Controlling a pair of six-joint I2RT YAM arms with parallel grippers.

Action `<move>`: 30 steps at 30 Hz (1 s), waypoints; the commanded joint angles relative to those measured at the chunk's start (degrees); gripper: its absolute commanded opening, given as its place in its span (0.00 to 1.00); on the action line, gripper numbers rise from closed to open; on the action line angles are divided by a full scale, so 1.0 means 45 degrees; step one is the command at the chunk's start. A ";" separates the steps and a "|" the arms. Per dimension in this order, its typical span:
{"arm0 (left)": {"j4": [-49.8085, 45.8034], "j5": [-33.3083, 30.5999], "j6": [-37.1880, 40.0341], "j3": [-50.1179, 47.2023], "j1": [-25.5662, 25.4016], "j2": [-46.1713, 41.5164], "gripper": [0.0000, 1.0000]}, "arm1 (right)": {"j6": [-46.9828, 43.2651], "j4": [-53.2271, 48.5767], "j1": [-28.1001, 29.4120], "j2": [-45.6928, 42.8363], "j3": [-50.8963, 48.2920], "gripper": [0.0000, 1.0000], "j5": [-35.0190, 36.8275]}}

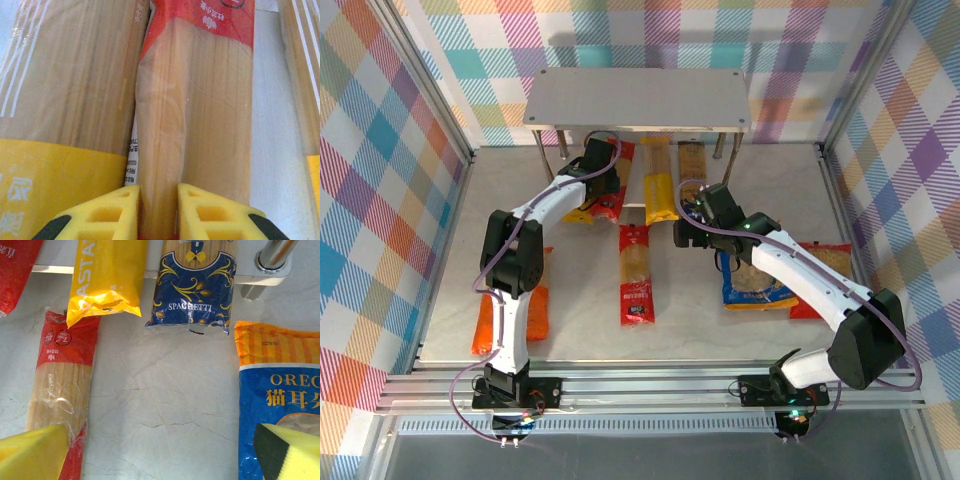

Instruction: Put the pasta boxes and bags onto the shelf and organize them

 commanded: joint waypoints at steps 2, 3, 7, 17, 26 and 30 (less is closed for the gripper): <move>-0.0413 0.0643 -0.0602 -0.0142 0.0071 0.0171 0.22 | 0.0077 -0.0160 -0.0026 -0.0513 -0.0144 0.96 0.0083; -0.0379 0.0689 -0.0657 -0.0138 0.0070 0.0206 0.22 | 0.0090 -0.0152 -0.0025 -0.0533 -0.0163 0.96 0.0094; -0.0301 0.0807 -0.0930 -0.0133 0.0070 0.0273 0.21 | 0.0095 -0.0132 -0.0025 -0.0563 -0.0217 0.96 0.0114; 0.0134 0.0779 -0.1455 -0.0560 0.0051 0.0073 0.27 | 0.0125 -0.0051 -0.0025 -0.0472 -0.0223 0.96 -0.0023; -0.0132 0.0404 -0.0808 -0.0487 0.0052 -0.0308 0.57 | 0.0056 -0.0055 -0.0025 -0.0514 -0.0224 0.96 0.0017; 0.0814 -0.0075 -0.0416 -0.1619 -0.0003 -0.1570 0.60 | 0.0054 -0.0033 -0.0025 -0.0436 -0.0154 0.96 -0.0022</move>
